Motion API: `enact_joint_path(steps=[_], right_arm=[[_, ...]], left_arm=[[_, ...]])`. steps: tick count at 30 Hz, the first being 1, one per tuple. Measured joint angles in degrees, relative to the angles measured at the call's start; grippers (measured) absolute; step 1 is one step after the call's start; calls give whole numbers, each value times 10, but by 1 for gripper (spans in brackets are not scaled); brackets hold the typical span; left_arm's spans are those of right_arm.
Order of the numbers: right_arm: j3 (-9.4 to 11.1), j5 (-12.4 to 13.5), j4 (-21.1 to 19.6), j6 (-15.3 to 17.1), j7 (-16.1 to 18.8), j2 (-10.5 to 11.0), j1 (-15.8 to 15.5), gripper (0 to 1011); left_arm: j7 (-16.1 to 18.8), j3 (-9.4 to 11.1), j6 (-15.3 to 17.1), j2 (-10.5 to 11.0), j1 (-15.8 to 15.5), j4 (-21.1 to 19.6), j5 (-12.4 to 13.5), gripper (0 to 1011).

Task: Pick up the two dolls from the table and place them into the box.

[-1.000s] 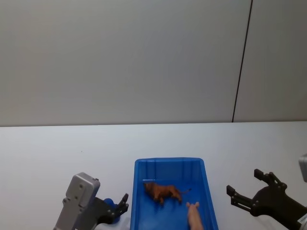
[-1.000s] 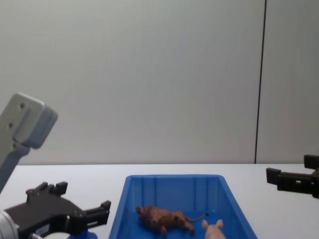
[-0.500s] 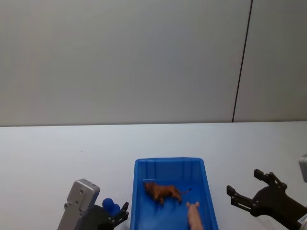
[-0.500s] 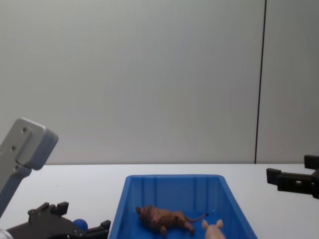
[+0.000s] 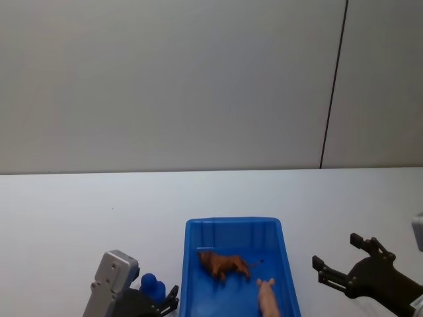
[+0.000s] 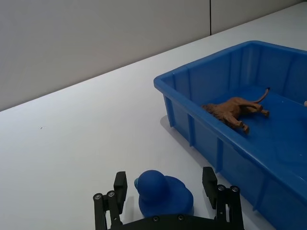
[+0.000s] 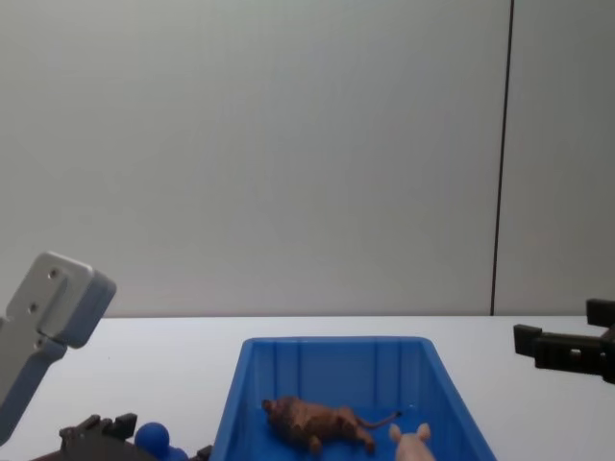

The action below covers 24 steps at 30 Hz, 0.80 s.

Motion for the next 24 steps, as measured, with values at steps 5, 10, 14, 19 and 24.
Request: enact_joint_path(steps=[5,10,14,19,24], right_arm=[[0,0,0,0,0,0,0,1001],[0,0,0,0,0,0,0,1001],[0,0,0,0,0,0,0,1001],[0,0,0,0,0,0,0,1001],[0,0,0,0,0,0,0,1001]], left_arm=[[-2,-1,2,-4,-2,7,-5,926],[-3,-1,6,-8,-4,13,-12,810],[-3,-2,9,-10,-5,15,-16,660],[-3,-3,12,-12,-5,17,-22,578],[-1,-4,13,-13,-5,17,-24,547]])
